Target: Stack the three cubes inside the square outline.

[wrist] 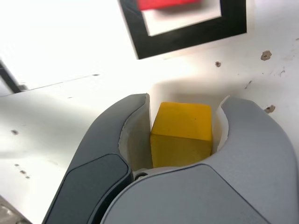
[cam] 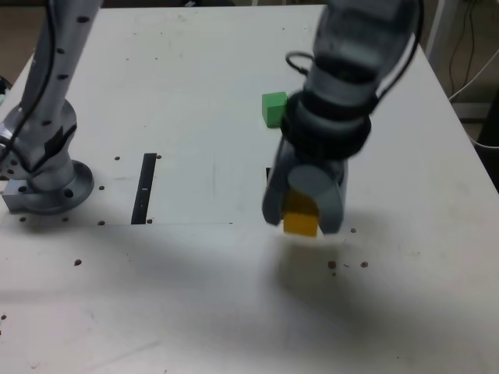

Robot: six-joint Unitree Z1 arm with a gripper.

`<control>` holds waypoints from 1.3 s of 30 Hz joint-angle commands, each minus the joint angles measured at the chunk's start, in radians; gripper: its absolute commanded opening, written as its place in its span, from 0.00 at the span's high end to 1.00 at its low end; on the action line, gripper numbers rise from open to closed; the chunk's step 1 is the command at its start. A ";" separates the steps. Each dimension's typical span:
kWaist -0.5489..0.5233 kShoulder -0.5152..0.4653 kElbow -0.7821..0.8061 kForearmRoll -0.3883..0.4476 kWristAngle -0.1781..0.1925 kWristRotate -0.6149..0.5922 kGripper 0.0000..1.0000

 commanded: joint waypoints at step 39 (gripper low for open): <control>0.283 -0.054 0.015 0.031 0.019 0.162 0.54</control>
